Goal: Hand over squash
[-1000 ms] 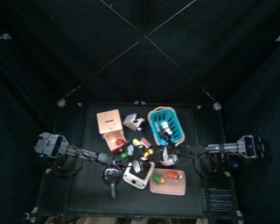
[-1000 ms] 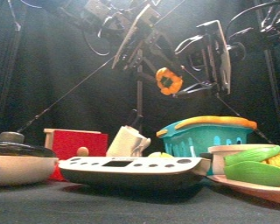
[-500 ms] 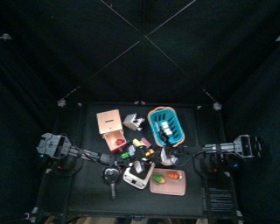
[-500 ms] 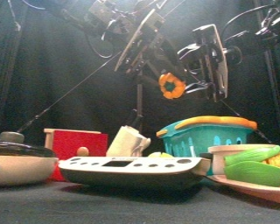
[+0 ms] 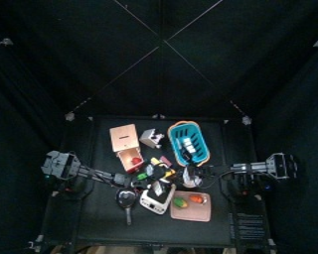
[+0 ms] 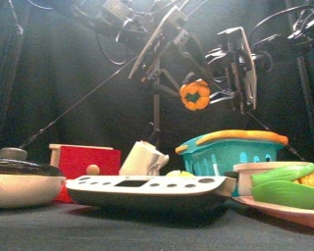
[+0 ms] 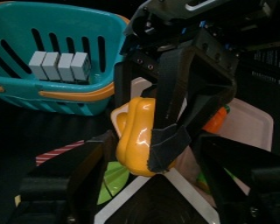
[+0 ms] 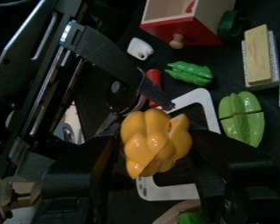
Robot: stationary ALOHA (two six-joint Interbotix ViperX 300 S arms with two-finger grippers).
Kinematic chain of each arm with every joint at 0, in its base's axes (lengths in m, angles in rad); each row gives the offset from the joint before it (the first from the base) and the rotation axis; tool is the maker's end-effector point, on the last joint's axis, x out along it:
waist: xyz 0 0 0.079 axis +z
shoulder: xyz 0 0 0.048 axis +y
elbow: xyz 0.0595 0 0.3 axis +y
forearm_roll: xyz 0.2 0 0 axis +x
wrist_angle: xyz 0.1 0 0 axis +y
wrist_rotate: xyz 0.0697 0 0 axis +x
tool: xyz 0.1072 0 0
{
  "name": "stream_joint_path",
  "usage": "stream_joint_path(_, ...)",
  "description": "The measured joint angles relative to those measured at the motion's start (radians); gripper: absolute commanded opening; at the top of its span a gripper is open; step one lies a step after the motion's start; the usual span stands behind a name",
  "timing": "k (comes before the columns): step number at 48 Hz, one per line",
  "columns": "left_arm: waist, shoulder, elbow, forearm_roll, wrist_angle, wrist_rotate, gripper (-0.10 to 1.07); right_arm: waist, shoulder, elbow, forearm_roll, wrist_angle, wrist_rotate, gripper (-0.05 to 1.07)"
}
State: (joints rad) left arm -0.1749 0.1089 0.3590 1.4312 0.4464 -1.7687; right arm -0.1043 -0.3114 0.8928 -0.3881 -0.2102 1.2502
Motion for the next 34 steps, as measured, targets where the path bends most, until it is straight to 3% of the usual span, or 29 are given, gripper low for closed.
stream_joint_path(14,-0.002,-0.008,0.009,-0.005,0.061,0.000,1.03,-0.005,-0.012,0.003,-0.018,0.002,0.005,0.69)
stream_joint_path(34,-0.021,-0.175,0.181,-0.020,0.086,-0.009,1.03,-0.005,-0.014,0.014,-0.015,0.011,0.008,0.69)
